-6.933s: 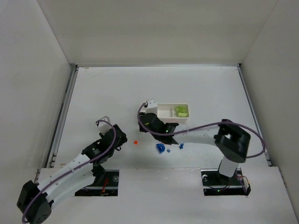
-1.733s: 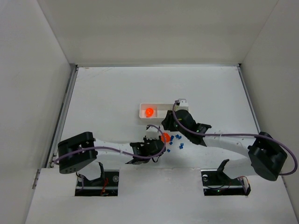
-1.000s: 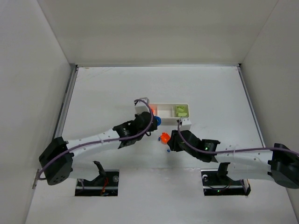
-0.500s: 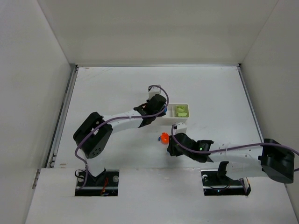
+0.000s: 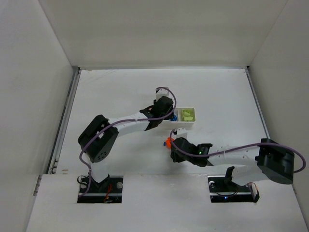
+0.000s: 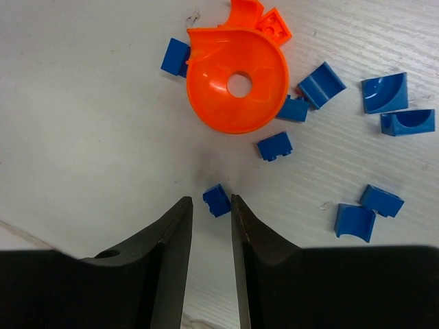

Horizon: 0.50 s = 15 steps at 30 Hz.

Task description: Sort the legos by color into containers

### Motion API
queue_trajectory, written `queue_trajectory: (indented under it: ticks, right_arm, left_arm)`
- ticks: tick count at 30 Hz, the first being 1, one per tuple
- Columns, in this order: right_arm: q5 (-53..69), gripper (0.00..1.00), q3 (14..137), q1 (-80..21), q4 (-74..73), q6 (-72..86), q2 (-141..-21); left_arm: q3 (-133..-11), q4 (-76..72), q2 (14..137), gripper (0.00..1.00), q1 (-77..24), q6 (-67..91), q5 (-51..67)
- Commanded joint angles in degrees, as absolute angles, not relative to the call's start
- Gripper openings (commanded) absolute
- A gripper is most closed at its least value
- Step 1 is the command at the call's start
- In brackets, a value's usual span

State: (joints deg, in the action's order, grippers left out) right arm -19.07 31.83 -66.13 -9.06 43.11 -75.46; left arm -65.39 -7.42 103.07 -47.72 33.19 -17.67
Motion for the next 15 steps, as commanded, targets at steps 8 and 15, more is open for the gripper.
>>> queue_trajectory:
  ticks: [8, 15]
  right_arm:
    - [-20.1, 0.25, 36.6, -67.3, -12.0, 42.5, -79.4]
    - [-20.4, 0.16, 37.7, -67.4, -11.9, 42.9, -80.3]
  left_arm:
    - [-51.0, -7.6, 81.1, 0.39, -48.0, 30.8, -19.7]
    - [-38.6, -2.7, 68.9, 0.38, -51.8, 32.3, -21.4]
